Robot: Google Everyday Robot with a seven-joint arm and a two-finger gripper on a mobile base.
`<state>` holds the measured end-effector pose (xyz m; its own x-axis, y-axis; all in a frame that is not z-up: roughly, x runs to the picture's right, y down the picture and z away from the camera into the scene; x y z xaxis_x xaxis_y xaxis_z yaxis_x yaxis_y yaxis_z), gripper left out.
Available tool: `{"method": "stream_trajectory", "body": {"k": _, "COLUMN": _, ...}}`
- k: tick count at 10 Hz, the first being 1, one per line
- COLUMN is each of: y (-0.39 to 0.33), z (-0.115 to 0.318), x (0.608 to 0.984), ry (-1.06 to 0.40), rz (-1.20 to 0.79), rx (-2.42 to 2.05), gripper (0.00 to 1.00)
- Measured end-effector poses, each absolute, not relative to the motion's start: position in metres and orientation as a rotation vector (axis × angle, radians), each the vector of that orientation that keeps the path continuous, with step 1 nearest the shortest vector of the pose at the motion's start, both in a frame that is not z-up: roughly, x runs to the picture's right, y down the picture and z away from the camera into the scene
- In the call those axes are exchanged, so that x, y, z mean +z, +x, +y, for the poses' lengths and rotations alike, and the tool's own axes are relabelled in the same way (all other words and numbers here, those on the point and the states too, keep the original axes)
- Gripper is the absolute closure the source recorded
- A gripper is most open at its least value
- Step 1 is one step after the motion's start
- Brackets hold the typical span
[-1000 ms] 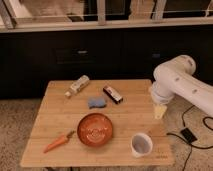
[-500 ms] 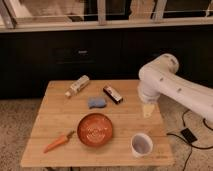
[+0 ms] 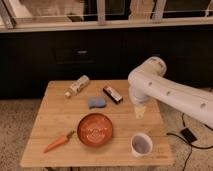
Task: Pick up the ceramic bowl
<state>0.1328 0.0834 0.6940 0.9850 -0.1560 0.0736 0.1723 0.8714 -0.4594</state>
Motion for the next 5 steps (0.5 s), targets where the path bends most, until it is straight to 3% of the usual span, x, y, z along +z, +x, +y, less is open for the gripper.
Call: {"method": "stream_trajectory", "body": {"k": 5, "y": 0.099, "z": 0.094, "x": 0.699, "ry": -0.46, "rz": -0.082, "rx": -0.281, "gripper": 0.2}}
